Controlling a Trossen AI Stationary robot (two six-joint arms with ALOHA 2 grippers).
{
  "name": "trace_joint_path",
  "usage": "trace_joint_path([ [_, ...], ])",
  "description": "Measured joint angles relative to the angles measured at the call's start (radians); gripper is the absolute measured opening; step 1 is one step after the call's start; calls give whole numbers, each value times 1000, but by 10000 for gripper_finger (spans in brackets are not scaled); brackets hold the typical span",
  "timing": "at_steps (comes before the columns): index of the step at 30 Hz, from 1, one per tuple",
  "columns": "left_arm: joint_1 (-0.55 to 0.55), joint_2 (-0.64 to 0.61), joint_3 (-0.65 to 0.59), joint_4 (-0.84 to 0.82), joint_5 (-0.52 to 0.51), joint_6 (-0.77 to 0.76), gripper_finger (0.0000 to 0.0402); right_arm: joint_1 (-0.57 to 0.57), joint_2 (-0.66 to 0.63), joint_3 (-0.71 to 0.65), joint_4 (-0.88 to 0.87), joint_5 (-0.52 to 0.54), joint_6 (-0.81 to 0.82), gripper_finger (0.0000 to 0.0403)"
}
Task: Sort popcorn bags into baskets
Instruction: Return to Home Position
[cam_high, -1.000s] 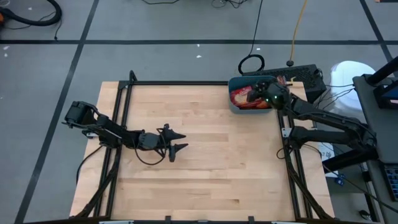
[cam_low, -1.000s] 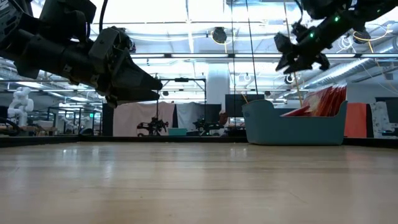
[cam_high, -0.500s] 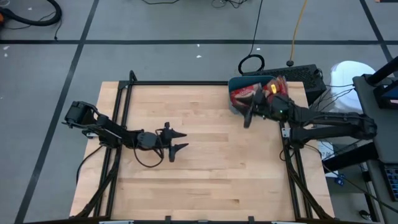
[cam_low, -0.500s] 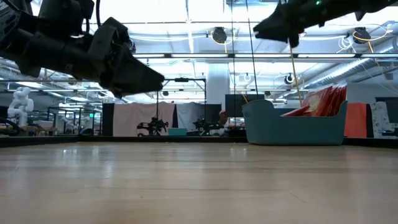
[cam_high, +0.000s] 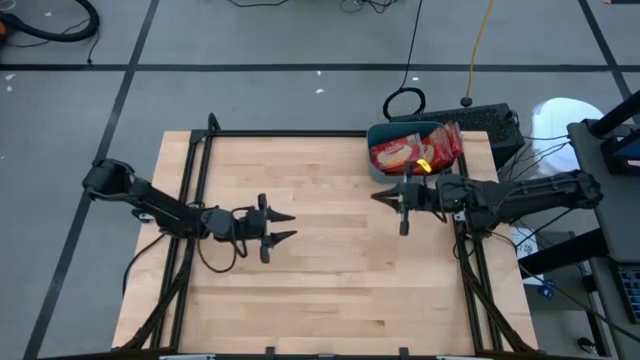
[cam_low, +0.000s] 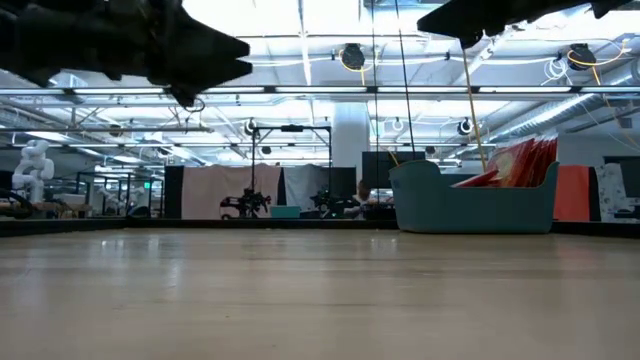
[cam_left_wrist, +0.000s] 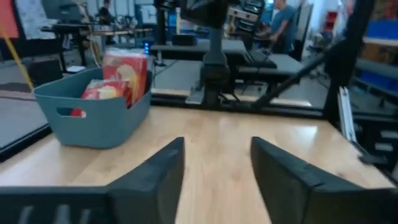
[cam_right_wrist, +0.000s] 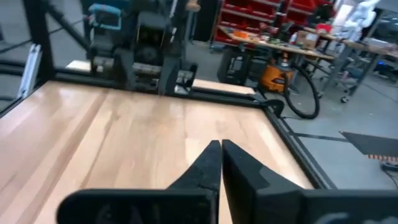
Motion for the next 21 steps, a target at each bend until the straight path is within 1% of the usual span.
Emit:
trace_joint_path([
  [2, -13, -40, 0, -61, 0, 23, 162, 16, 0, -14, 4, 0, 0, 5],
  [7, -25, -135, 0, -208, -8, 84, 71, 34, 0, -67, 13, 0, -1, 2],
  [10, -24, -201, 0, -290, -11, 123, 18, 34, 0, -116, 60, 0, 12, 1],
  [12, -20, -242, 0, -355, -12, 148, 8, 34, 0, -162, 121, 0, 3, 1],
  [17, 11, -329, 0, -498, -12, 143, 8, 34, 0, -290, 305, -1, -109, 1],
  [19, 20, -352, 0, -547, -12, 133, 4, 34, 0, -343, 392, 0, -157, 0],
  [21, 29, -356, 0, -561, -12, 133, 6, 34, 0, -392, 477, 0, -184, 0],
])
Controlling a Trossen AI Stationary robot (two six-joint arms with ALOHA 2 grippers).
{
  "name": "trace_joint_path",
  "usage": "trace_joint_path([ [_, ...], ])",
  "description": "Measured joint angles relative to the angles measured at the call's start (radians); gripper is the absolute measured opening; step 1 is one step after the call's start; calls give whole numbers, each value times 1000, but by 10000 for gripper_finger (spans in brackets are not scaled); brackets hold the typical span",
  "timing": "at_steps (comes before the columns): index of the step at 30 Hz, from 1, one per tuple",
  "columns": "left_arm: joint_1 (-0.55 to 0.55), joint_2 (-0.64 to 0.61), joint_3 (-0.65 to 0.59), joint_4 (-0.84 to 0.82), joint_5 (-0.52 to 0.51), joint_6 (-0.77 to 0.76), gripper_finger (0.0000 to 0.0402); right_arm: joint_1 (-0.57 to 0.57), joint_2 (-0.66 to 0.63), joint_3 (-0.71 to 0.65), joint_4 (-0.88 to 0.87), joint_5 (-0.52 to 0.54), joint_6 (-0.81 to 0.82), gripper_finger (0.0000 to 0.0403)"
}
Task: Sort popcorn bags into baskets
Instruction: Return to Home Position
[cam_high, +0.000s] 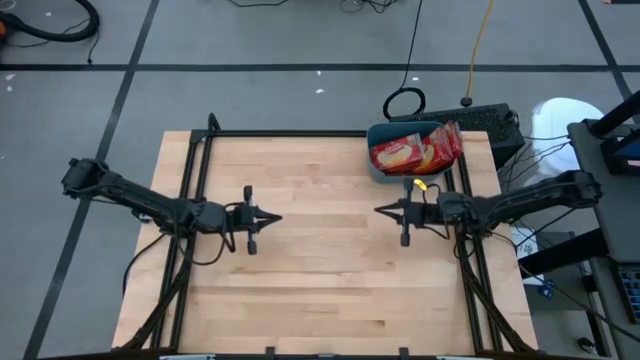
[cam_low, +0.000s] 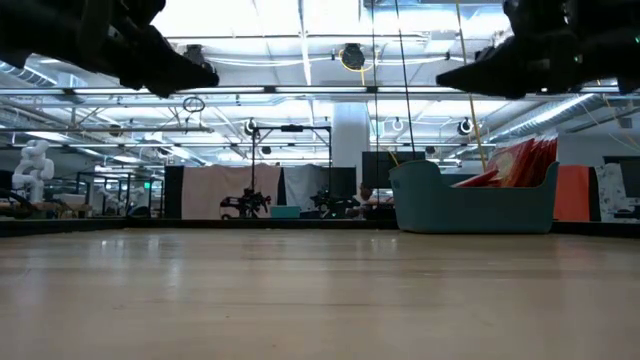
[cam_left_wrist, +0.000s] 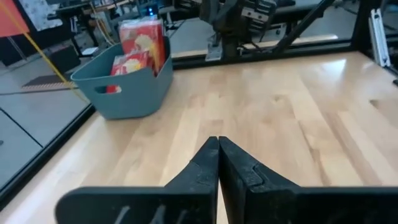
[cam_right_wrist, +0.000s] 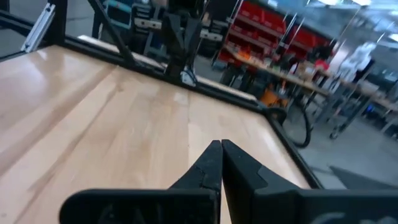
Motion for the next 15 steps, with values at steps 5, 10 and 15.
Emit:
trace_joint_path([
  [5, 26, 9, 0, -16, 0, 5, 7, 0, 0, -101, 153, -1, 20, 0],
  [10, 38, 9, 0, -12, 10, 26, 7, 0, 0, -147, 184, -2, 92, 0],
  [15, 55, 10, 0, -19, 28, 23, 5, 0, 0, -168, 184, -19, 95, 0],
])
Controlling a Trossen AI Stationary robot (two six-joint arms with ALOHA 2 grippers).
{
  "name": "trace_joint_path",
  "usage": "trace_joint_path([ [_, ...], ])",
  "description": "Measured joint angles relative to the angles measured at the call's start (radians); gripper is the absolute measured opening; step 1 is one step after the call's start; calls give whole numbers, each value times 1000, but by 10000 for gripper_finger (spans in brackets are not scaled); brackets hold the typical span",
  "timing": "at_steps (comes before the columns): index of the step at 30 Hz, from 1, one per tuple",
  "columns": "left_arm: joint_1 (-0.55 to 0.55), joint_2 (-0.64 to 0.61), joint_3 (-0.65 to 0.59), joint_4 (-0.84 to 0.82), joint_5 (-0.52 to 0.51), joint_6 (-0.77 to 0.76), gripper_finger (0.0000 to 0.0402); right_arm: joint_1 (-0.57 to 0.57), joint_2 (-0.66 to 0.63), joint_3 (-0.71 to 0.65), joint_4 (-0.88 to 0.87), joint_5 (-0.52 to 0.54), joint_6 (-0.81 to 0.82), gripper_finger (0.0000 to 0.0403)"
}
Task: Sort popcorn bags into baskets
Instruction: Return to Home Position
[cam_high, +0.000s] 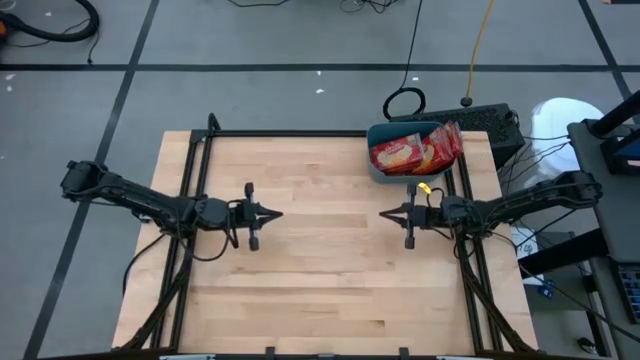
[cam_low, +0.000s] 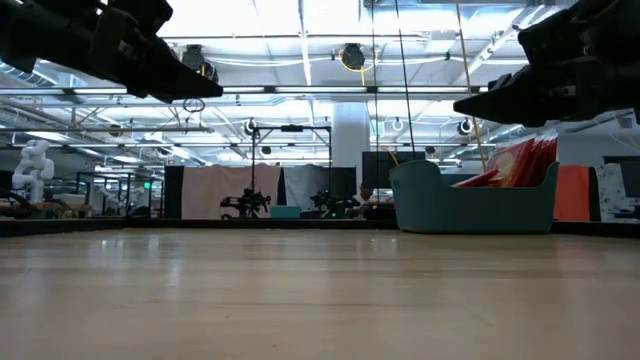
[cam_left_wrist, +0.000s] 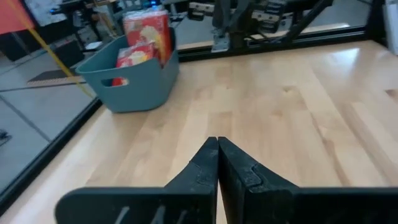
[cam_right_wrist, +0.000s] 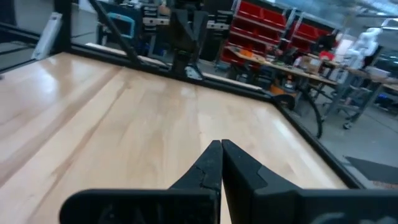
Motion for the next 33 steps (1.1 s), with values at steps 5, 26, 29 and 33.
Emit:
trace_joint_path([
  [5, 0, 0, 0, 9, 39, -14, 8, 0, -2, -24, 0, -9, 15, 0],
  [26, -35, 0, -226, 387, 34, -63, 4, 49, -167, -43, -165, -9, 0, 0],
  [29, -35, 0, -227, 387, 34, -55, 4, 63, -212, -44, -205, -9, 0, 0],
  [33, -35, 0, -227, 385, 34, -52, 7, 79, -267, -44, -256, -9, 0, 0],
])
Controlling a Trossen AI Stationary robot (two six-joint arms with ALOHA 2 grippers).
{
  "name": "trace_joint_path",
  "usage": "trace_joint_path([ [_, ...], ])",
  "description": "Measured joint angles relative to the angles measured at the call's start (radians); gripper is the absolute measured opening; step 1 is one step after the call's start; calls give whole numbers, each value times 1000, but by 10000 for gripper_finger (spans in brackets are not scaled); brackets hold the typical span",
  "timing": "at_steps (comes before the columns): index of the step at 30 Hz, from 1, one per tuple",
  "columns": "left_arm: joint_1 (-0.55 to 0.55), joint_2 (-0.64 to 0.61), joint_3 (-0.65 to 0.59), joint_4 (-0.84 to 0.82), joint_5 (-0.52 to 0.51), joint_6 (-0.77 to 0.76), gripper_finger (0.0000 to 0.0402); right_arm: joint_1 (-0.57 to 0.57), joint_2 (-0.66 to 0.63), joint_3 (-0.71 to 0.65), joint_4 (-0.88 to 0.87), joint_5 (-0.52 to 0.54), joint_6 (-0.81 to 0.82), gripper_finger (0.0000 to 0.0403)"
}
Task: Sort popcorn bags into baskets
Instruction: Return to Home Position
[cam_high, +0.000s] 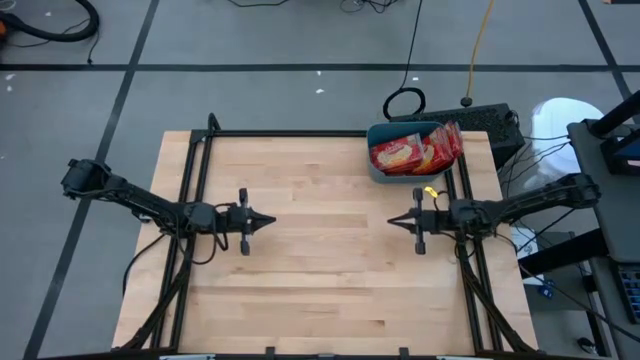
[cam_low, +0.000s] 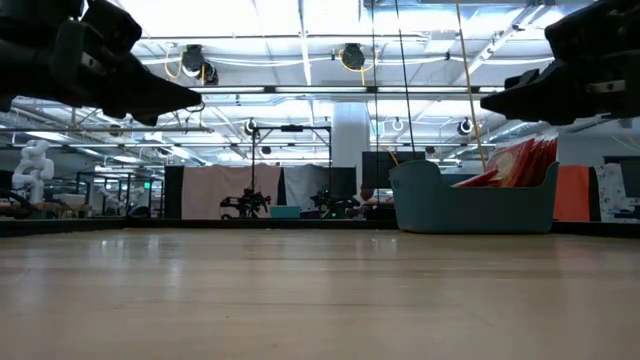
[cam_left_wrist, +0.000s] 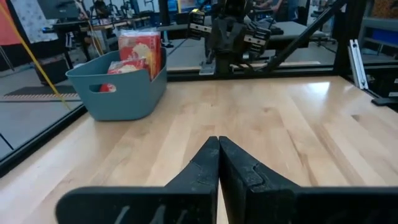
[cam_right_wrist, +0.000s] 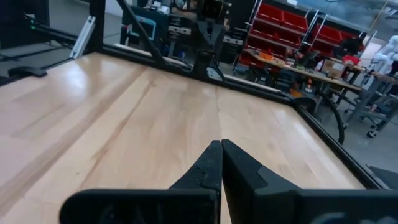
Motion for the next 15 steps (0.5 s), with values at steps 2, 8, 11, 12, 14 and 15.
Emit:
trace_joint_path([
  [2, 0, 0, 0, -7, 0, 1, 5, 9, -26, 0, -28, 0, -2, 0],
  [8, 1, 0, 0, -18, 9, 26, 8, 34, -94, -1, -66, 0, -4, 0],
  [11, 15, -3, 0, -19, 53, 33, 9, 38, -119, -1, -87, 0, -9, 0],
  [12, 23, -6, 0, -20, 68, 30, 7, 39, -125, -1, -89, 0, -10, 0],
  [14, 37, -8, -8, -4, 102, 22, 4, 39, -136, -1, -92, 0, -8, 0],
  [15, 42, -12, -18, 4, 110, 19, 4, 39, -141, -1, -92, 0, -8, 0],
])
